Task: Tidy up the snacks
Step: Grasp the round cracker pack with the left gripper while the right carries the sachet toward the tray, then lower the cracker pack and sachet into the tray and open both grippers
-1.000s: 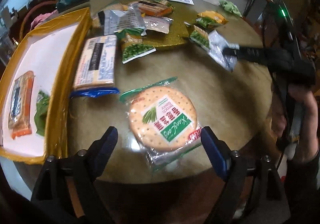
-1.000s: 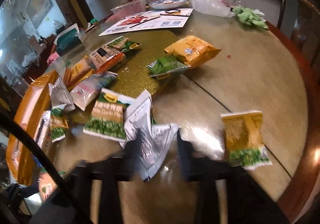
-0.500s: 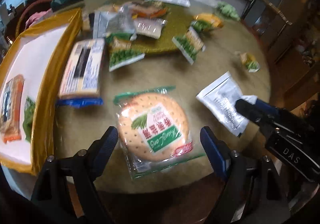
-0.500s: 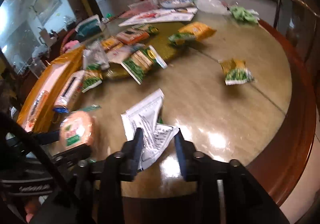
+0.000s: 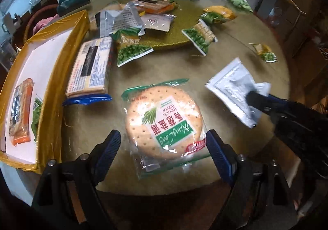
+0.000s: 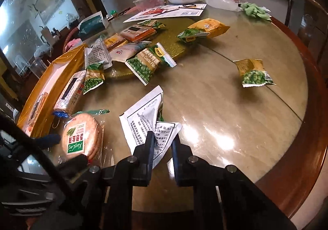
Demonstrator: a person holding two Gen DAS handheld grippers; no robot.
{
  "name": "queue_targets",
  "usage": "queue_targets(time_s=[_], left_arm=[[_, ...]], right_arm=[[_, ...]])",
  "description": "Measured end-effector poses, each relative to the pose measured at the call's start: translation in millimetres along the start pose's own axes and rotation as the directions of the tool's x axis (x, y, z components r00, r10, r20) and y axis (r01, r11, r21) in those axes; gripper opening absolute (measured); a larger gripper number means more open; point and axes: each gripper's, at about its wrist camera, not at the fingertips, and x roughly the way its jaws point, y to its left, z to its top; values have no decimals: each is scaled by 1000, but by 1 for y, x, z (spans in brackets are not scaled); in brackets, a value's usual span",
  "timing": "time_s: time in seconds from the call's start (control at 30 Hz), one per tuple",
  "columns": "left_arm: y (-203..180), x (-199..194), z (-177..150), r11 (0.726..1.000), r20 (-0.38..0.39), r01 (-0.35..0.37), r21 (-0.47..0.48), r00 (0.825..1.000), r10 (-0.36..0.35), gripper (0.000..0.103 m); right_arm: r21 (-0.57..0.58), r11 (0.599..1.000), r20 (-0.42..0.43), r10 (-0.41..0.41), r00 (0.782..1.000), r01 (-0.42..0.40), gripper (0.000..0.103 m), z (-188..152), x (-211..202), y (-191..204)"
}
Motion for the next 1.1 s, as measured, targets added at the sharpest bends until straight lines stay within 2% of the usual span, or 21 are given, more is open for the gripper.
queue_targets(time_s=[0.03, 0.07, 0.1, 0.23, 0.3, 0.37, 0.53, 0.63, 0.73, 0.8, 0.87, 1.0, 1.1], left_arm=[[2, 1, 0, 1000, 4, 7, -24, 1000, -7, 83], [4, 1, 0, 999, 10, 14, -36, 1000, -14, 76], [4, -2, -1, 999, 28, -6, -40, 1000, 7, 74], [11, -7, -7, 999, 62, 0, -46, 998, 3, 72], [22, -18, -11, 996, 84, 35, -85, 996, -28, 72], [33, -36, -13, 989, 133, 89, -122, 988, -73, 72], [85, -96, -15, 960, 256, 146, -237, 963, -84, 72], [132, -128, -8, 937, 313, 140, -321, 949, -34, 72], [174, -141, -1, 925, 347, 109, -364, 937, 26, 72], [206, -141, 6, 920, 350, 74, -386, 934, 72, 72], [228, -136, 10, 918, 358, 69, -390, 930, 82, 72], [276, -109, 21, 911, 313, 48, -409, 945, 91, 72], [295, -90, 28, 906, 267, 19, -422, 958, 104, 72]], right_arm=[[3, 1000, 11, -1, 1000, 1, 13, -1, -4, -2], [6, 1000, 18, 0, 1000, 0, 13, -2, -7, -4], [7, 1000, 21, -3, 1000, 2, 13, -2, -10, -4], [15, 999, 53, 30, 998, -31, 12, -3, -20, -4], [9, 999, 73, 34, 997, -35, 12, -3, -23, -1], [13, 998, 109, 58, 992, -60, 12, -1, -31, 3], [-28, 991, 176, 132, 975, -129, 12, 9, -52, 31], [-76, 981, 182, 190, 965, -179, 12, 21, -55, 59], [-120, 964, 163, 253, 954, -236, 12, 37, -46, 93], [-145, 952, 142, 290, 947, -270, 12, 47, -36, 116], [-169, 943, 119, 310, 943, -288, 12, 57, -23, 142], [-183, 935, 76, 320, 944, -302, 12, 76, 9, 193], [-188, 934, 48, 318, 947, -304, 12, 82, 30, 216]])
